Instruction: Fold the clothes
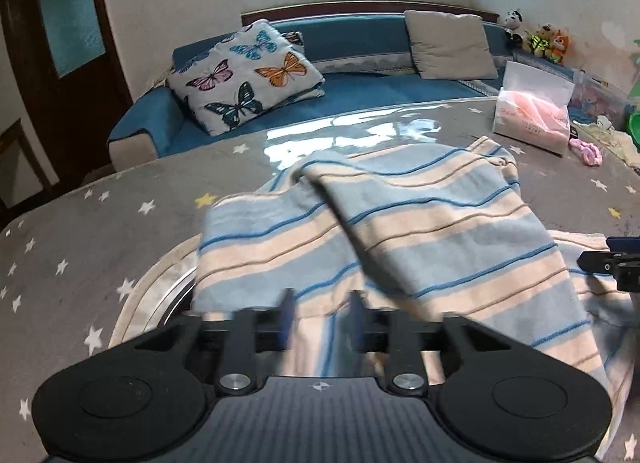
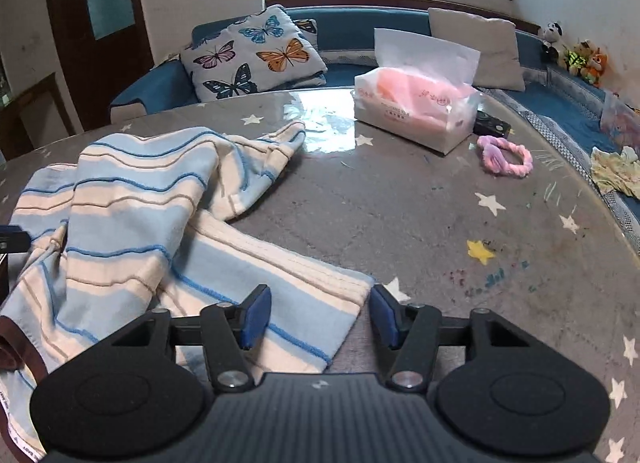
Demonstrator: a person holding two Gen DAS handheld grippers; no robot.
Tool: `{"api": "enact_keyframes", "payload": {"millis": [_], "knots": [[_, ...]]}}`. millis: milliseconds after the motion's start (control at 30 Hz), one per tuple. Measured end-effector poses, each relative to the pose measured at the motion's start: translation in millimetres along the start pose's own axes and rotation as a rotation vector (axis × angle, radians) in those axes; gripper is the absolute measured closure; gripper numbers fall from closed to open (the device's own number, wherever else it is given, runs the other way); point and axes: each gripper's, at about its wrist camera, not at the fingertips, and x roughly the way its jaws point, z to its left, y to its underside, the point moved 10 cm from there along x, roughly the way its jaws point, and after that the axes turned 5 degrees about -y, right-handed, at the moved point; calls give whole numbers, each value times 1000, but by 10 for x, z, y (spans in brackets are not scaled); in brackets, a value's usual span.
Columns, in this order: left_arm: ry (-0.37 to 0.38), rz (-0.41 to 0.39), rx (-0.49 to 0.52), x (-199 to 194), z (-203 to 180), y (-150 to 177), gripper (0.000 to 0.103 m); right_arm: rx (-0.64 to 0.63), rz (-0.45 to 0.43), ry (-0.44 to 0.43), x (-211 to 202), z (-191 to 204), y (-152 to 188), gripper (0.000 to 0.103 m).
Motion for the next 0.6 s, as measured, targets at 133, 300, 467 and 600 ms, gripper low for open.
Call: {"api": "enact_keyframes", "payload": {"millis": [133, 300, 467, 600], "knots": [[-29, 18, 42, 169, -66, -5, 61, -33, -3, 15, 18, 33, -14, 59], [-39, 52, 33, 297, 6, 68, 97, -28, -12, 35, 9, 3, -30, 57], [-50, 42, -18, 208, 154, 112, 103, -9, -8, 45, -24, -49, 32, 56], [-78, 22, -58, 51, 335, 152, 103, -2, -17, 11, -72, 11, 63, 93]]}}
